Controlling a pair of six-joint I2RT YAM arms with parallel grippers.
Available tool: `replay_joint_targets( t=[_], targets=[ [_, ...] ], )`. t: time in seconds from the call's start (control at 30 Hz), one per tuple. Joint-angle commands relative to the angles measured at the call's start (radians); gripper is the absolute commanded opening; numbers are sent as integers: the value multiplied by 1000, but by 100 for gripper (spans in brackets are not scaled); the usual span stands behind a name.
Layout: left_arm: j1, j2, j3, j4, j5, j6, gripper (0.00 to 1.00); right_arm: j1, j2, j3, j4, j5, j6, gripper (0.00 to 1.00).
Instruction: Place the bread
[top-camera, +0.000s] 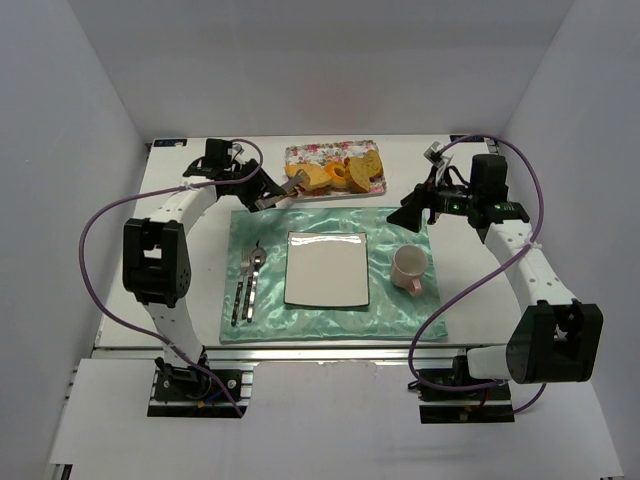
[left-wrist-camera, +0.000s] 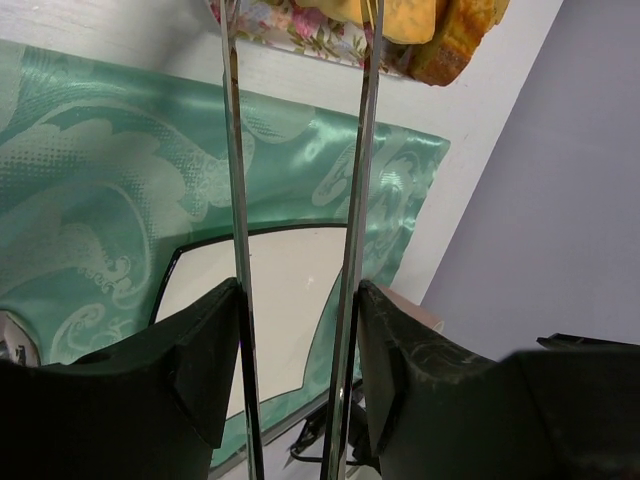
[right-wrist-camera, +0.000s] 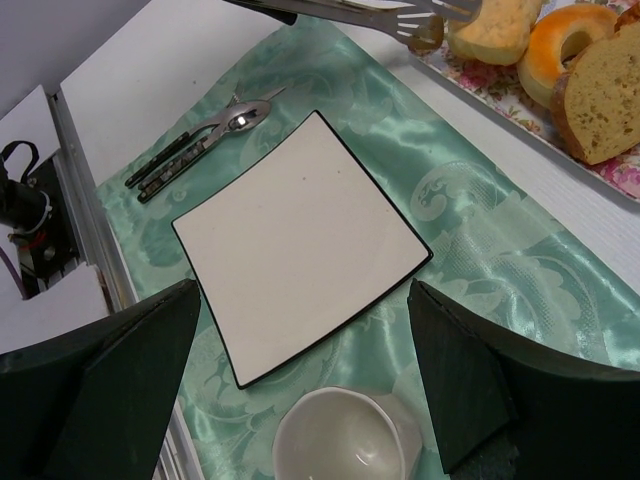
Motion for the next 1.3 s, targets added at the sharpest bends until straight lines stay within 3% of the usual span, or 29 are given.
replay_joint_targets(
  t=[0.0, 0.2, 0.47, 0.57, 0.83, 1.0, 1.27],
  targets=[
    [-6, -11, -12, 92, 43, -43, 57, -6, -10, -3, 33, -29, 1, 89],
    [-6, -13, -103, 234, 72, -124, 49, -8, -5, 0, 30, -31, -2, 89],
    [-6, -36, -144, 356, 112, -163, 19, -8, -5, 2, 27, -35, -2, 89],
    [-6, -72, -124, 396, 168, -149, 14, -8, -8, 0, 24, -32, -5, 89],
    [-4, -212, -83, 173, 226, 4, 12, -9, -2, 6, 16, -35, -7, 89],
    [-4, -316, -155, -117, 238, 186, 12, -8, 4, 14, 10, -38, -8, 89],
    [-10, -511, -273, -432, 209, 336, 13, -8, 24, 28, 1, -47, -1, 89]
  ],
)
